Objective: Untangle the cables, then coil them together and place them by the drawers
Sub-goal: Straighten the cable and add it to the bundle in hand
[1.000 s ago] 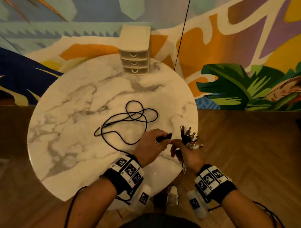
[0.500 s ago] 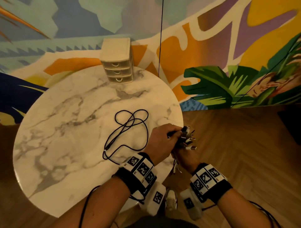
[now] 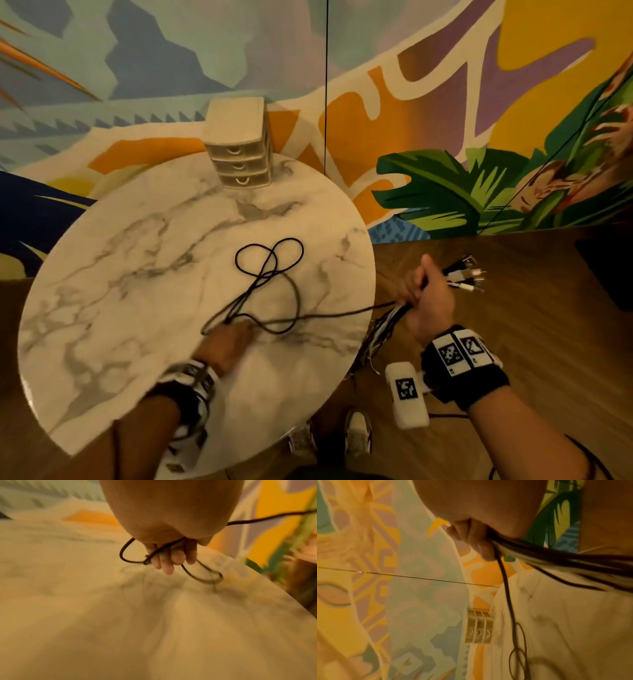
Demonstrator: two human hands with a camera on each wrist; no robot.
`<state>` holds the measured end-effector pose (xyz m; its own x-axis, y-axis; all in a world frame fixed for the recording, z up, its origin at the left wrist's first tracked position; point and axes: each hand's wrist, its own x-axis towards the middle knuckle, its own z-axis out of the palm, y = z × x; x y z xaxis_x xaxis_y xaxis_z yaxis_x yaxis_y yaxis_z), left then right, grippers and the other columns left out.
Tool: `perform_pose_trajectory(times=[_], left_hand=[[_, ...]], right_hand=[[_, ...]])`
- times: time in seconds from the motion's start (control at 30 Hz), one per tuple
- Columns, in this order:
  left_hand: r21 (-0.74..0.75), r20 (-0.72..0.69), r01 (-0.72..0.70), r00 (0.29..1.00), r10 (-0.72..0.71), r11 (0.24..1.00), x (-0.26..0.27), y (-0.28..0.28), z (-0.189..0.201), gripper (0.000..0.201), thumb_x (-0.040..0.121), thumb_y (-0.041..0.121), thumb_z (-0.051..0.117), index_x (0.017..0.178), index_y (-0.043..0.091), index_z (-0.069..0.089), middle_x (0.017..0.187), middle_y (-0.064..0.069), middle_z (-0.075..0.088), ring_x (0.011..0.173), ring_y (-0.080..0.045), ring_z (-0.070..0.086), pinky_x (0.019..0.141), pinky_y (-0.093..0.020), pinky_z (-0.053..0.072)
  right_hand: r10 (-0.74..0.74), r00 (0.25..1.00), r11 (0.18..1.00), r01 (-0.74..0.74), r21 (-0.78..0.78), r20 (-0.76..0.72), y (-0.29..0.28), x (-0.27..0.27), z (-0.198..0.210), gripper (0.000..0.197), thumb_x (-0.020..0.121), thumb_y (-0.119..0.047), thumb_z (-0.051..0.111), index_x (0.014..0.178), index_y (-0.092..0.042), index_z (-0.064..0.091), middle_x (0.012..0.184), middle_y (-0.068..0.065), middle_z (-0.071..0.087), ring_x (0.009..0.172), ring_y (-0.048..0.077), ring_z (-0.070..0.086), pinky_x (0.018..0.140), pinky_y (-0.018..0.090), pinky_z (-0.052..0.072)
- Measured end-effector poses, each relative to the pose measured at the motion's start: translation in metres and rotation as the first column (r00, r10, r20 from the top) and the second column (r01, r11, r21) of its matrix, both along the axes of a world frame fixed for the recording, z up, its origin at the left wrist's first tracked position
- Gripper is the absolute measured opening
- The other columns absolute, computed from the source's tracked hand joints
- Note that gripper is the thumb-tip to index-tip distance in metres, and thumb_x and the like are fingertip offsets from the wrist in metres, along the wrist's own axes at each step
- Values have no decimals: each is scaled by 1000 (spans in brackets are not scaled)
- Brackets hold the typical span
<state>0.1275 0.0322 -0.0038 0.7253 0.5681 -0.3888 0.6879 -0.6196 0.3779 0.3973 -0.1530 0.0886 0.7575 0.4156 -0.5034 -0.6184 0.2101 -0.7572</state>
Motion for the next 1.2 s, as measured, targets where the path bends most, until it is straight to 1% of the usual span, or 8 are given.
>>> perform_pose_trajectory(times=[0.17, 0.27, 0.37, 0.57, 0.7, 0.87, 0.97, 1.2], left_hand=[[249, 231, -421, 901, 368, 872, 32, 51, 78, 52, 97, 48, 30, 89, 8, 61, 94, -23, 66, 91, -39, 60, 74, -42, 46], [353, 332, -459, 876, 350, 815, 88, 19, 130, 47, 98, 42, 32, 93, 6, 62, 92, -24, 66, 89, -42, 60, 72, -42, 45], [521, 118, -77, 993, 18, 850, 128, -47, 151, 28, 97, 32, 34, 101, 15, 55, 87, -12, 66, 82, -36, 62, 64, -35, 37], [479, 49, 168, 975, -217, 862, 141, -92, 121, 18, 97, 20, 34, 105, 14, 49, 85, -5, 65, 77, -28, 61, 63, -33, 28], [90, 114, 149, 981, -159, 985, 118, -77, 88, 28, 100, 34, 32, 103, 14, 51, 86, -13, 64, 78, -33, 59, 60, -37, 37], [160, 325, -131, 943, 73, 978, 73, 27, 103, 30, 94, 33, 38, 87, 12, 58, 78, -14, 65, 72, -33, 60, 62, -36, 42], [215, 565, -345, 807, 172, 914, 73, 67, 133, 24, 98, 21, 42, 85, 6, 56, 70, -10, 59, 60, -28, 50, 56, -32, 32], [268, 443, -445, 844, 301, 854, 84, 74, 131, 35, 95, 31, 38, 83, 8, 61, 81, -20, 65, 78, -40, 59, 68, -43, 48]], right_hand=[[-161, 948, 933, 237, -271, 273, 10, 4, 4, 47, 81, -65, 55, 54, -27, 47, 53, -11, 43, 52, 8, 39, 58, 27, 34], [313, 824, 913, -123, -390, 472, 16, -12, 24, 47, 78, -70, 49, 57, -28, 49, 51, -13, 45, 50, 0, 39, 55, 21, 32], [666, 594, 738, -440, -511, 451, 23, -38, 37, 45, 96, -42, 42, 64, -17, 62, 36, -14, 45, 39, 2, 40, 49, 14, 30], [621, 677, 756, -383, -531, 396, 19, -45, 13, 37, 95, -38, 49, 61, -24, 46, 42, -12, 45, 42, 2, 43, 46, 17, 32], [466, 757, 847, -231, -480, 458, 18, -19, 12, 21, 96, -20, 50, 85, -17, 67, 64, -14, 52, 63, 6, 52, 49, 15, 38], [29, 870, 924, 164, -345, 493, 7, 36, 14, 27, 81, -38, 67, 98, -18, 66, 95, -4, 66, 88, 16, 63, 78, 34, 52], [-25, 836, 913, 242, -329, 548, 3, 56, 11, 30, 88, -32, 61, 103, -8, 65, 93, -8, 55, 73, -6, 55, 67, 13, 44], [-91, 901, 849, 294, -440, 425, -1, 56, -6, 49, 92, -50, 50, 110, -7, 65, 87, 0, 60, 73, 14, 54, 69, 31, 39]])
